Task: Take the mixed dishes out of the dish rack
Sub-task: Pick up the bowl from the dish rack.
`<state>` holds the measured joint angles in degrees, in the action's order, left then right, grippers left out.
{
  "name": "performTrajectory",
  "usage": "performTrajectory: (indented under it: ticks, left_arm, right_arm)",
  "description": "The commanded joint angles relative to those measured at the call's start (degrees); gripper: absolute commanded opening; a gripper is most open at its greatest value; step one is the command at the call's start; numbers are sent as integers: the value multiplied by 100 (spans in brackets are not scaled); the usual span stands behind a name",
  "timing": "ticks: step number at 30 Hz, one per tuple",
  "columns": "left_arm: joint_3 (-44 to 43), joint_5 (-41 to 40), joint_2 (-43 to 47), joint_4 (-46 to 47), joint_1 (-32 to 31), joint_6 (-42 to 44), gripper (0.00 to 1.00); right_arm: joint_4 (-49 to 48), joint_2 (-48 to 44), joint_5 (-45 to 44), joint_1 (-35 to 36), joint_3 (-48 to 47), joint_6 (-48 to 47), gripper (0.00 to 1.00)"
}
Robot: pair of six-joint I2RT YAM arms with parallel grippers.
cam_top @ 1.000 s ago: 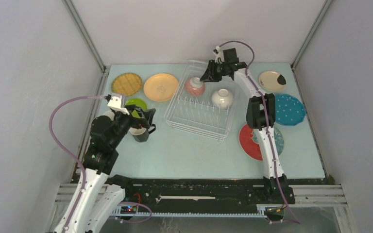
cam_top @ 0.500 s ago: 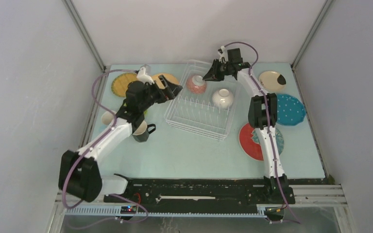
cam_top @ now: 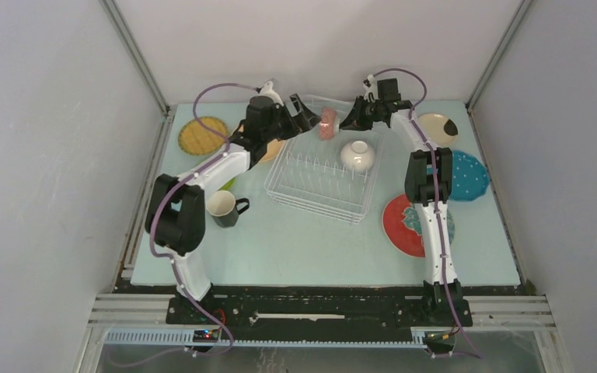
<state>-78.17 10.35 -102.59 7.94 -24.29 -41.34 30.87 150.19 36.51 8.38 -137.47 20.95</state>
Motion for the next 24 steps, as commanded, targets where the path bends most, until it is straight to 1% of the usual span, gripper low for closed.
performTrajectory:
  ticks: [1, 5, 9, 11, 13, 17, 24]
  left_arm:
    - [-961, 170, -501, -280, -34, 673, 100]
    - [-1587, 544, -991, -395, -28, 1454, 100]
    - [-2176, 421, -1460, -654, -23, 1842, 100]
    - [-2511, 383, -1699, -895, 5, 1809, 100]
    - [-2865, 373, -1918, -1111, 40, 1630, 97]
    - [-3160, 413, -2255, -1171, 51, 1364, 92]
    - [-3503, 657, -2737, -1216, 52, 1105, 78]
  right_arm:
    - [171, -191, -268, -28, 194, -117, 23]
    - [167, -200, -244, -47, 209, -116, 23]
    - [165, -227, -279, -64, 229, -159, 23]
    - [173, -233, -301, -73, 227, -173, 23]
    - [167, -228, -319, -82, 233, -183, 23]
    - [171, -219, -349, -92, 235, -196, 23]
    - [159, -209, -349, -83, 256, -208, 23]
